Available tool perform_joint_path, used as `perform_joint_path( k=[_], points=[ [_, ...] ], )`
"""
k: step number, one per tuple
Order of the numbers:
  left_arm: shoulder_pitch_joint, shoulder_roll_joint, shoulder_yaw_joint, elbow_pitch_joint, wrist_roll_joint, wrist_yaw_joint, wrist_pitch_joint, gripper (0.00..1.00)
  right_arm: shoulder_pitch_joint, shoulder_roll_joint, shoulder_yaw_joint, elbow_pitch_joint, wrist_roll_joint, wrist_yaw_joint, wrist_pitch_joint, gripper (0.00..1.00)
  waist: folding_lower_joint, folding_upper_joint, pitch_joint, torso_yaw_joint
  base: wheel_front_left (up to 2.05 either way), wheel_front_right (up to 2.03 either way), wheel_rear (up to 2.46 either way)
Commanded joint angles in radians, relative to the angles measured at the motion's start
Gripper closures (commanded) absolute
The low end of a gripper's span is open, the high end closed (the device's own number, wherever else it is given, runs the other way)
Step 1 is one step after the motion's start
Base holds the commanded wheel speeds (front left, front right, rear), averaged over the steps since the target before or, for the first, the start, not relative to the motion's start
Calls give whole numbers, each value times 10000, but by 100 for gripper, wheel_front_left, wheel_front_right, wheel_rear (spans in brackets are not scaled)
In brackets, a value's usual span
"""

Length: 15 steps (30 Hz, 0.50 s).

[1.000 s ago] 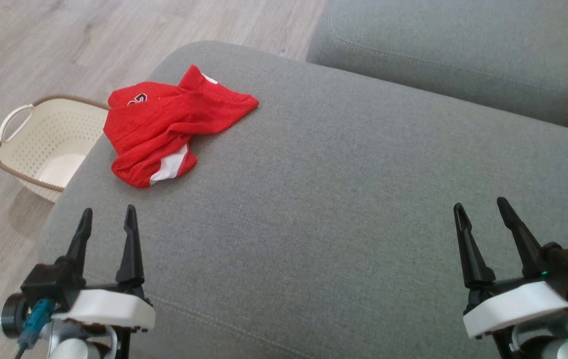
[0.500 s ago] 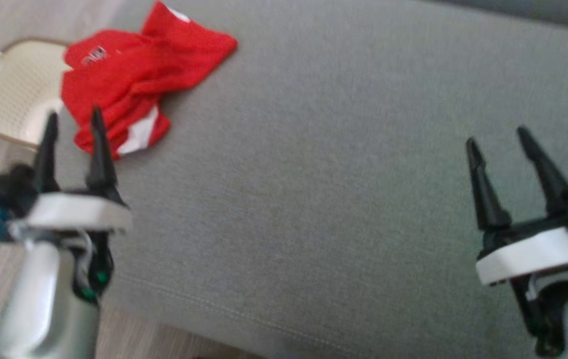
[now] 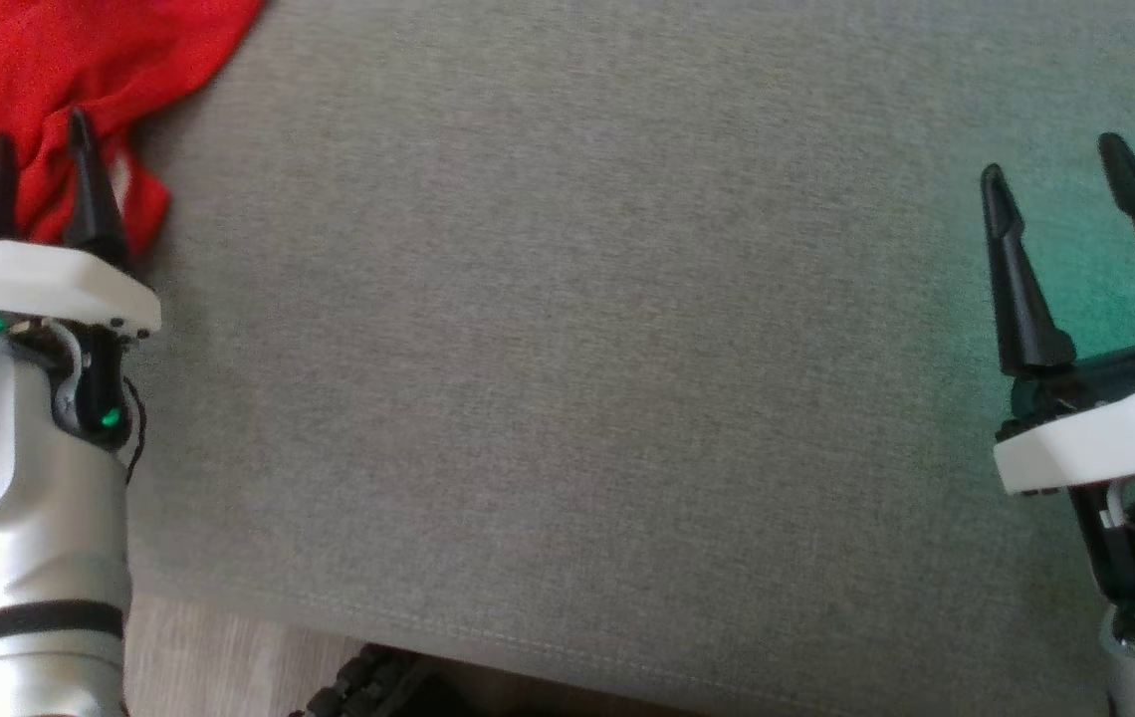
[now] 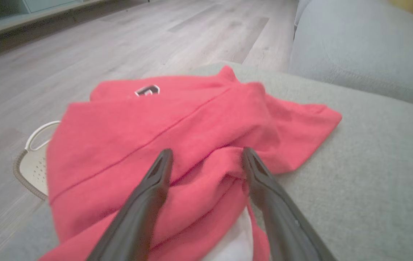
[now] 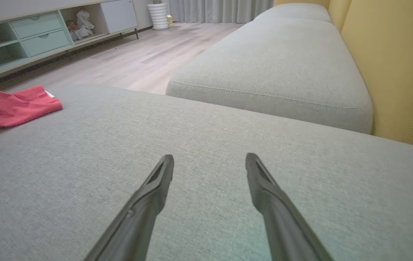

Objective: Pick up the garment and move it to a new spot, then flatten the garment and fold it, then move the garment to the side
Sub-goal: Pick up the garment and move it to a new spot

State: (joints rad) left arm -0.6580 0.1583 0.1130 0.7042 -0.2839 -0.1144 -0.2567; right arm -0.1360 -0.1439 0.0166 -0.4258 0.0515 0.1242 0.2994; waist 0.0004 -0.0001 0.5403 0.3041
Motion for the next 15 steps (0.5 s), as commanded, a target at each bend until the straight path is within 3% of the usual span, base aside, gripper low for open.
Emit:
perform_joint_path(
  k=[1, 4, 5, 6, 7, 15],
  points=[
    [-183, 691, 367, 297, 113, -43, -50, 0, -117, -54, 242, -465, 9, 65, 36, 0, -4, 1, 276, -324, 0, 0, 0],
    [-567, 982, 272, 1461, 152, -116, -50, 0, -147, -23, 191, -464, 28, 65, 16, 0, -4, 1, 330, -390, 0, 0, 0],
    [-668, 1034, 220, 1710, 172, -129, -50, 20, -142, 11, 139, -458, 42, 65, -2, 0, -4, 1, 327, -395, 0, 0, 0],
    [-749, 1103, 135, 1871, 231, -138, -50, 68, -139, 23, 100, -457, 47, 65, -15, 0, -4, 1, 327, -392, 0, 0, 0],
    [-810, 1157, 90, 1949, 263, -145, -50, 100, -139, 31, 62, -454, 49, 65, -26, 0, -4, 1, 329, -384, 0, 0, 0],
    [-325, 1347, 549, 311, 534, -159, -51, 100, -183, 171, -106, -191, 154, 65, -351, 0, -4, 1, -196, -278, 0, 0, 0]
  ],
)
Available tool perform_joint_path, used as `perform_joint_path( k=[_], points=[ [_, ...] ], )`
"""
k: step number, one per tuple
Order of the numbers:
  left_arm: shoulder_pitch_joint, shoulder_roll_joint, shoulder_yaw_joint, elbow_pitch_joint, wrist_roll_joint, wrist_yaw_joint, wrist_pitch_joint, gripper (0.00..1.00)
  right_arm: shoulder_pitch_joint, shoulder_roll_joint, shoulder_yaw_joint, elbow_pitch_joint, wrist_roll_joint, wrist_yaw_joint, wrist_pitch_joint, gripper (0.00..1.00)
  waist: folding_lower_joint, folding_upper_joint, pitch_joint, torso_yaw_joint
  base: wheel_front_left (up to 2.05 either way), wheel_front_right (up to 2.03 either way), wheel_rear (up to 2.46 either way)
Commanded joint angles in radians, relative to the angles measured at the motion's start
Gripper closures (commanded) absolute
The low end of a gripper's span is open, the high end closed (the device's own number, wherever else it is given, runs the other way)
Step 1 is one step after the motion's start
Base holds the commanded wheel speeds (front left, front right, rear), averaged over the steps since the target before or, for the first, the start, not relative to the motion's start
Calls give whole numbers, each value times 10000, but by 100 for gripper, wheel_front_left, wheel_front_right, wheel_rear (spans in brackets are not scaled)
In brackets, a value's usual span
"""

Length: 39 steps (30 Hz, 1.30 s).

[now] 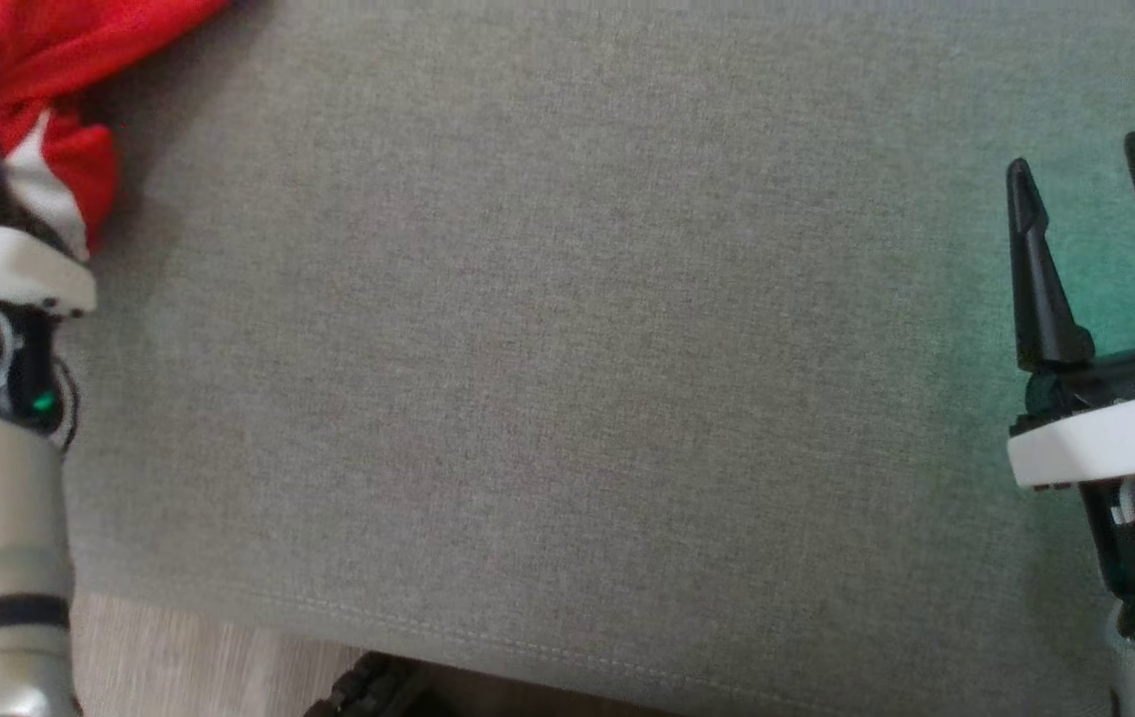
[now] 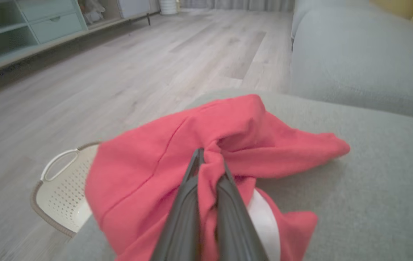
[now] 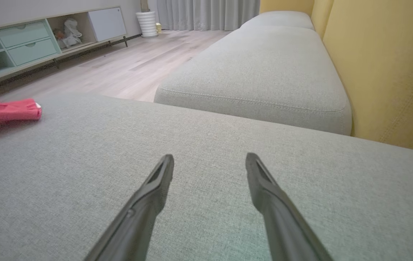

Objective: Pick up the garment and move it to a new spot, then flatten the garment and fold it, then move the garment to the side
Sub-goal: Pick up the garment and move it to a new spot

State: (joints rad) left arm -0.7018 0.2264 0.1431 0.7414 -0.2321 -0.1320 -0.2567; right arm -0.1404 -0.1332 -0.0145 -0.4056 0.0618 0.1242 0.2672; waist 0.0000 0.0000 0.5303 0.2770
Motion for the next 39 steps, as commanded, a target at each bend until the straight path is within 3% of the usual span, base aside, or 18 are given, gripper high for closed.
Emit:
perform_joint_path(
  k=[1, 6, 11, 21, 30, 39],
  points=[
    [501, 692, 566, -722, 106, 17, -51, 100, -156, 113, 189, -246, 95, 65, -194, 0, 0, 0, -393, -91, 0, 0, 0],
    [1733, 522, 1301, -2581, 419, 16, -51, 100, -67, 231, 173, 212, 207, 65, -655, 0, 0, 0, -1312, -366, 0, 0, 0],
    [3223, -62, 1804, -4601, 677, 15, -51, 100, 107, 382, 270, 673, 392, 65, -1289, 0, 0, 0, -2232, -749, 0, 0, 0],
    [5485, -1166, 1172, -7039, 980, 14, -51, 100, 582, 586, 287, 1723, 763, 65, -2148, 0, 0, 0, -3466, -1432, 0, 0, 0],
    [6769, -1652, -366, -8004, 937, 15, -51, 100, 1180, 765, 522, 2210, 1085, 65, -2420, 0, 0, 0, -4105, -2393, 0, 0, 0],
    [5630, -1649, -3485, -6686, 723, 14, -51, 100, 1151, 813, 844, 2269, 1261, 65, -2441, 0, 0, 0, -3849, -3665, 0, 0, 0]
  ],
)
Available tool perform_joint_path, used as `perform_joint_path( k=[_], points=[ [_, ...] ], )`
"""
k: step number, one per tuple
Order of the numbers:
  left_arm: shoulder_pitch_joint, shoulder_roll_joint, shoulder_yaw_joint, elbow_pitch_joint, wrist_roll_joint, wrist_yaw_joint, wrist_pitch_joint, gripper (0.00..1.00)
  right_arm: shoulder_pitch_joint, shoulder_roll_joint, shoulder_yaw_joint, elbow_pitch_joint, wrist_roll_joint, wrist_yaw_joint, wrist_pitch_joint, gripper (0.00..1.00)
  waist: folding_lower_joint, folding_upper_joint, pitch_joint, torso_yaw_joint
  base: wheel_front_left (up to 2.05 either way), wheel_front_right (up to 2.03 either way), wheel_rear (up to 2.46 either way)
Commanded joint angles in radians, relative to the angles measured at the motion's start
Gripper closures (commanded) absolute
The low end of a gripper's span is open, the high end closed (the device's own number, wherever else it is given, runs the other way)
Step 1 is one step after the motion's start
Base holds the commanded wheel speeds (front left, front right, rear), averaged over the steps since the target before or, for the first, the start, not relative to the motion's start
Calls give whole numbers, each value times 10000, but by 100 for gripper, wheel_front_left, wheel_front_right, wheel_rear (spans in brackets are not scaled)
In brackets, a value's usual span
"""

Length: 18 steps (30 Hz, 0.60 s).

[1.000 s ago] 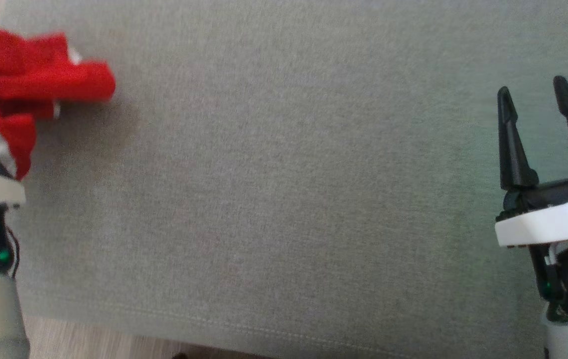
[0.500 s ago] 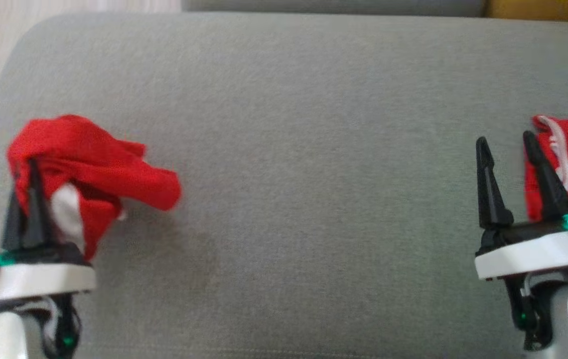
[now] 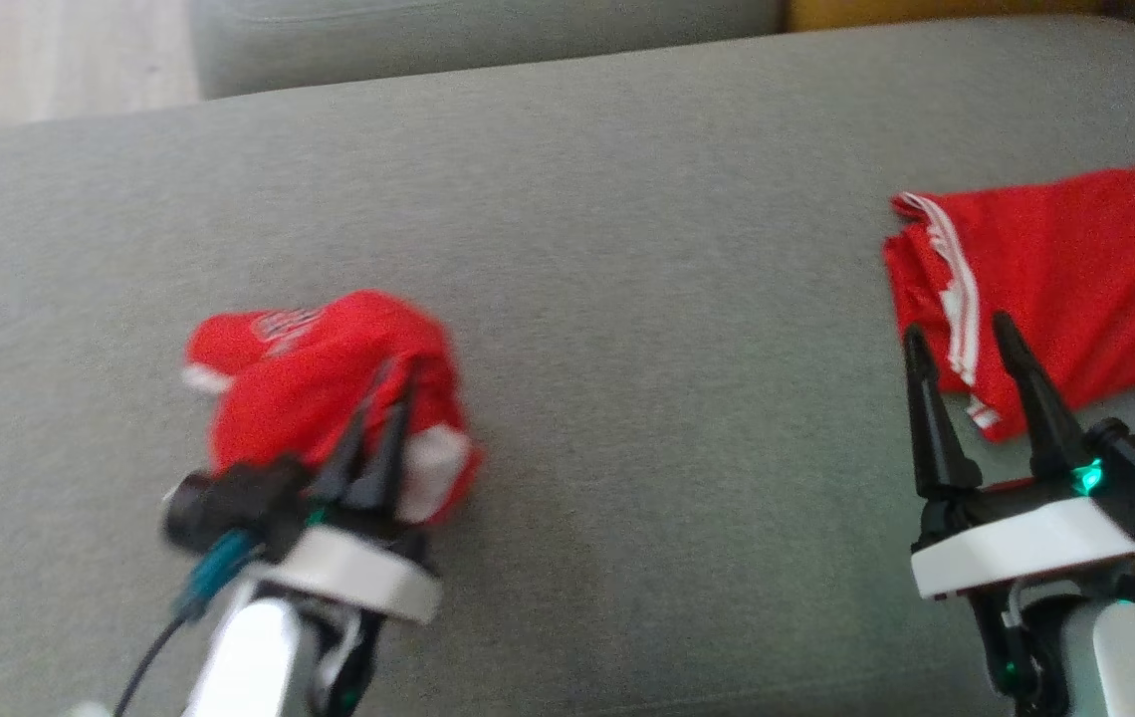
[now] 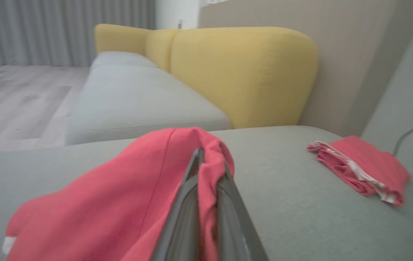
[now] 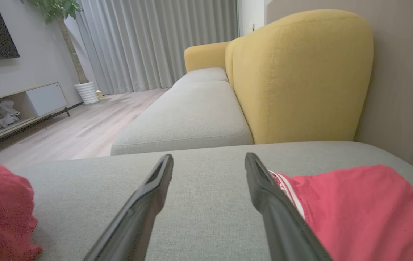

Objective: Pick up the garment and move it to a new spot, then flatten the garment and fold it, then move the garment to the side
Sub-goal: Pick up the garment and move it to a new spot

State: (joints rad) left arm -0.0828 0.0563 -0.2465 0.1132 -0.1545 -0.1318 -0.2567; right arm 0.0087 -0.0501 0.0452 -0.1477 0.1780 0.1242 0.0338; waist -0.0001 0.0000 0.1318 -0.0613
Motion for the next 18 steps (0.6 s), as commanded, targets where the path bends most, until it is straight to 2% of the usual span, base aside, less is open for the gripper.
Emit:
perform_joint_path(
  k=[1, 6, 11, 12, 13, 14, 18],
  points=[
    [-812, 57, 63, -216, -81, 12, -51, 100, -377, -15, 275, -301, 109, 65, -119, 0, 1, 0, 207, -426, 0, 0, 0],
    [-2228, 39, -1362, 603, -216, 12, -51, 100, -546, -8, 355, -262, 173, 65, -218, 0, 1, 0, 612, -1031, 0, 0, 0],
    [-3280, 11, -2203, 1780, -277, 12, -51, 100, -678, -4, 452, -149, 294, 65, -382, 0, 1, 0, 1033, -1411, 0, 0, 0],
    [-3402, 6, -2305, 2077, -291, 12, -45, 78, -694, -4, 456, -117, 318, 65, -416, 0, 1, 0, 1102, -1450, 0, 0, 0],
    [-3512, 0, -2392, 2339, -302, 12, -44, 49, -703, -3, 448, -84, 339, 65, -446, 0, 1, 0, 1166, -1468, 0, 0, 0],
    [-3616, -6, -2502, 2524, -296, 12, -45, 0, -712, -3, 448, -55, 351, 65, -479, 0, 1, 0, 1210, -1475, 0, 0, 0],
    [-3790, -18, -2875, 2833, -169, 12, -48, 0, -752, -3, 491, 83, 156, 65, -497, 0, 1, 0, 1285, -1340, 0, 0, 0]
  ],
)
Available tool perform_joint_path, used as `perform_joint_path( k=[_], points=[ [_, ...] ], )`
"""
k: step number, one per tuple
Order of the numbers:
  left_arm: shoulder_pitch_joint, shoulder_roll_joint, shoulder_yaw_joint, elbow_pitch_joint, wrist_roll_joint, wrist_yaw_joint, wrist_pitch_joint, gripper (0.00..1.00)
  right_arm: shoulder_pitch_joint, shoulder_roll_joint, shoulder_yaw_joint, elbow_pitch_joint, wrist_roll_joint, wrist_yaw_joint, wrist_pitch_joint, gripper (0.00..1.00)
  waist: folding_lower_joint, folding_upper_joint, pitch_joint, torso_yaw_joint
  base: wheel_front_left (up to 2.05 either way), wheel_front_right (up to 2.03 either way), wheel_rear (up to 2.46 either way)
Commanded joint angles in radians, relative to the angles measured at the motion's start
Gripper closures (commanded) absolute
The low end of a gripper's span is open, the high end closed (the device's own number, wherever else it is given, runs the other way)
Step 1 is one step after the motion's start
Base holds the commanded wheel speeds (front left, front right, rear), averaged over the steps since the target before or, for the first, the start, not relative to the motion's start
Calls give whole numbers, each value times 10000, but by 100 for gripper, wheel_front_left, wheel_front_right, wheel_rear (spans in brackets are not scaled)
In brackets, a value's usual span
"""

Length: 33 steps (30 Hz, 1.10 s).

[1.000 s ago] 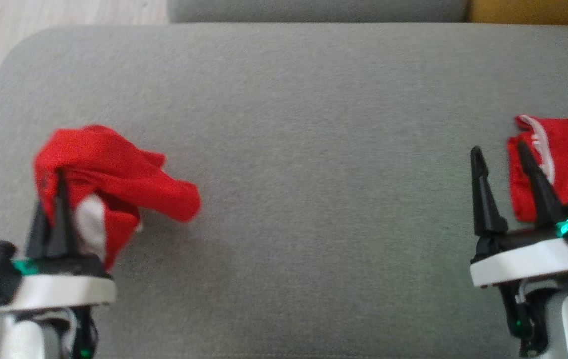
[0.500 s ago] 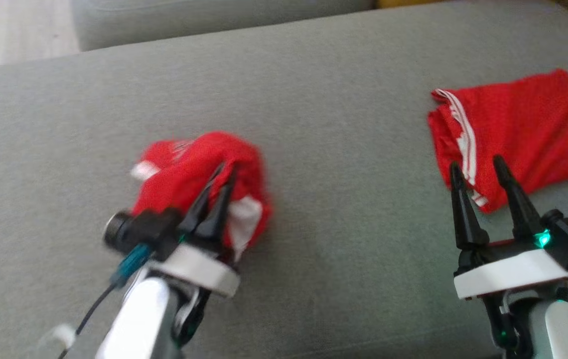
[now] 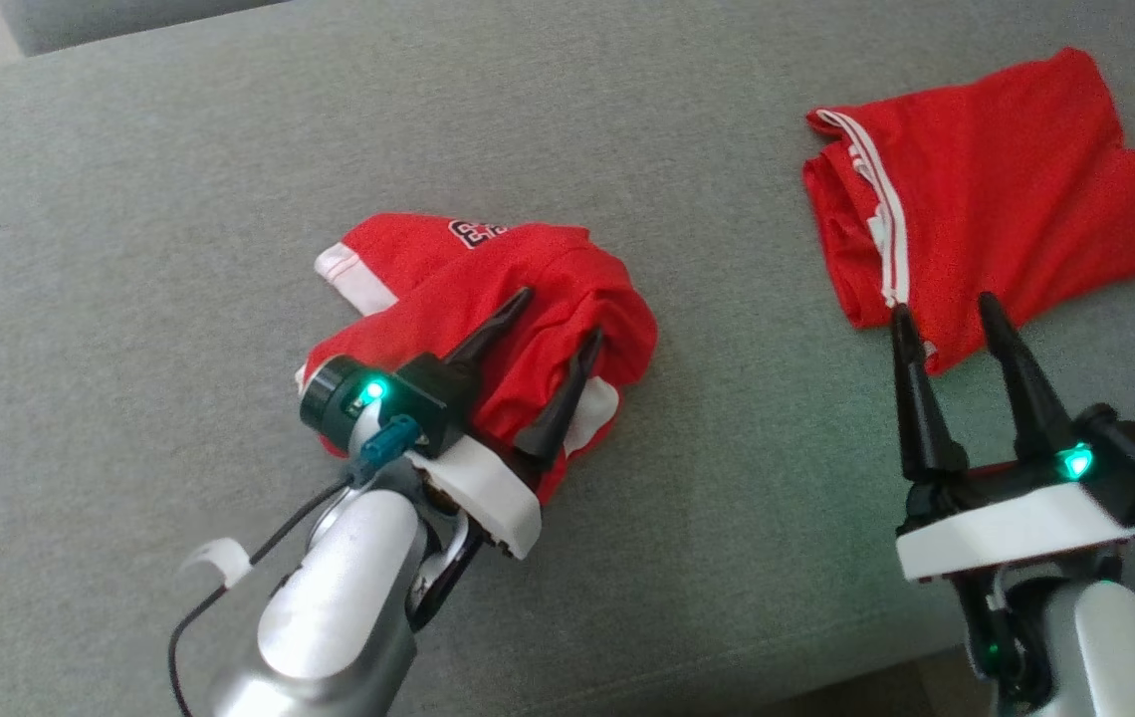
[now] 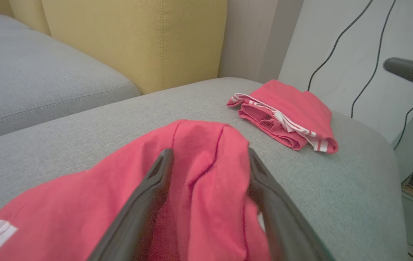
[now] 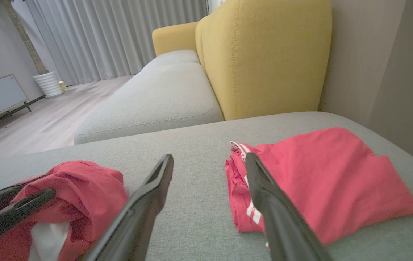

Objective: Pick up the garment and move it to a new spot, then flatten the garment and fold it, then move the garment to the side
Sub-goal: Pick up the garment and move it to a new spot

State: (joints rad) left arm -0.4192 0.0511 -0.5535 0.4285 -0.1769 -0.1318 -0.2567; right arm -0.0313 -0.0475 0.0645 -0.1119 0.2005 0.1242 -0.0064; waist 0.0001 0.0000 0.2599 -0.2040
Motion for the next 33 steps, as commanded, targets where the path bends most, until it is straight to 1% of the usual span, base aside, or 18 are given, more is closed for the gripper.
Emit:
perform_joint_path(
  k=[1, 3, 7, 8, 10, 15, 19, 22, 26, 29, 33],
  points=[
    [-383, 33, 141, -364, 54, 12, -48, 0, -369, -29, 344, -232, -97, 65, -94, 0, -1, 0, -18, 151, 0, 0, 0],
    [-245, 76, 184, -606, 72, 42, -49, 0, -403, -29, 385, -161, -110, 65, -104, 0, -1, 0, -97, 319, 0, 0, 0],
    [336, 264, 613, -1466, -18, 270, -49, 0, -411, -29, 376, -64, -143, 65, -79, 0, -1, 0, -383, 699, 0, 0, 0],
    [336, 264, 613, -1466, -18, 270, -49, 0, -411, -29, 376, -64, -143, 65, -79, 0, -1, 0, -383, 699, 0, 0, 0],
    [694, 362, 944, -1914, -103, 471, -50, 0, -387, -29, 341, -46, -172, 65, -44, 0, -1, 0, -550, 916, 0, 0, 0],
    [1574, 613, 1991, -2749, -319, 1158, -50, 0, -265, -34, 266, -68, -232, 65, 106, 0, -1, 0, -904, 1440, 0, 0, 0],
    [2143, 901, 2843, -3058, -434, 1587, -50, 0, -138, -100, 233, -130, -259, 65, 244, 0, -1, 0, -1154, 1827, 0, 0, 0],
    [2588, 1163, 3350, -3103, -520, 1796, -50, 0, -27, -145, 245, -153, -267, 65, 345, 0, -1, 0, -1363, 2044, 0, 0, 0],
    [3110, 1563, 3714, -3119, -598, 1835, -50, 0, 179, -172, 160, -164, -263, 65, 437, 0, -1, 0, -1609, 2229, 0, 0, 0],
    [3368, 1720, 3780, -3172, -731, 1732, -44, 0, 406, -170, 73, -140, -265, 65, 486, 0, -1, 0, -1841, 2326, 0, 0, 0],
    [3716, 1768, 3644, -3447, -744, 1726, 171, 0, 718, -167, 17, -167, -279, 65, 569, 0, -1, 0, -2124, 2337, 0, 0, 0]
  ],
)
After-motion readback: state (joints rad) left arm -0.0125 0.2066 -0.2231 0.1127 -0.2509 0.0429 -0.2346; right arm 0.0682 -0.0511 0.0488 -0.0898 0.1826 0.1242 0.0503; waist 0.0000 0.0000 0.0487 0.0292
